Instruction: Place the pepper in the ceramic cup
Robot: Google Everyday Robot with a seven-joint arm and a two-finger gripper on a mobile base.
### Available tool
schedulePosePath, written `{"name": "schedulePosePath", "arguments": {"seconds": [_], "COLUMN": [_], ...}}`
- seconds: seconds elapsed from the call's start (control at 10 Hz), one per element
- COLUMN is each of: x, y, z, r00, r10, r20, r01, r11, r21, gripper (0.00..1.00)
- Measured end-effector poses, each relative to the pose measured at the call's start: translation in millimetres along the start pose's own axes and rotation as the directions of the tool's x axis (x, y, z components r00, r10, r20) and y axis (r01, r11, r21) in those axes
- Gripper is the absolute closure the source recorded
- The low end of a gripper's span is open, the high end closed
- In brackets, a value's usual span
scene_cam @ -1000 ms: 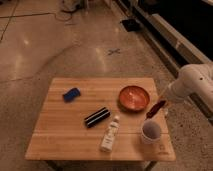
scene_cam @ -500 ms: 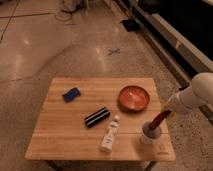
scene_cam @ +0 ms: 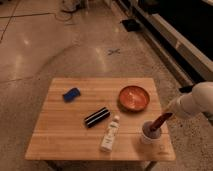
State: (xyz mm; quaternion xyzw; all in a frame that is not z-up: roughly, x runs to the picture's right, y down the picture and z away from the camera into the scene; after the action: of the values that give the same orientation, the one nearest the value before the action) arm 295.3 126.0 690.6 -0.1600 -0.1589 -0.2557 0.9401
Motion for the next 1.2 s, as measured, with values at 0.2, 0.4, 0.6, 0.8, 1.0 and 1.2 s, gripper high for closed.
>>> {"name": "schedulePosePath", "arguments": {"seconds": [0.2, 0.4, 0.6, 0.8, 1.0, 1.2], "x": [-6, -13, -16, -17, -16, -14], "y": [2, 3, 3, 2, -2, -9], "z": [0, 0, 0, 1, 0, -6], "r00": [1.000, 1.000, 1.000, 0.999, 0.999, 0.999], "r10": [-0.003, -0.007, -0.008, -0.006, -0.003, 0.012], "r20": [-0.014, -0.020, -0.025, -0.031, -0.039, -0.047], "r01": [0.003, 0.008, 0.009, 0.007, 0.005, -0.008], "r11": [1.000, 0.999, 0.999, 0.999, 0.998, 0.996], "r21": [0.019, 0.034, 0.043, 0.052, 0.067, 0.090], "gripper": [0.36, 0.30, 0.30, 0.30, 0.30, 0.30]}}
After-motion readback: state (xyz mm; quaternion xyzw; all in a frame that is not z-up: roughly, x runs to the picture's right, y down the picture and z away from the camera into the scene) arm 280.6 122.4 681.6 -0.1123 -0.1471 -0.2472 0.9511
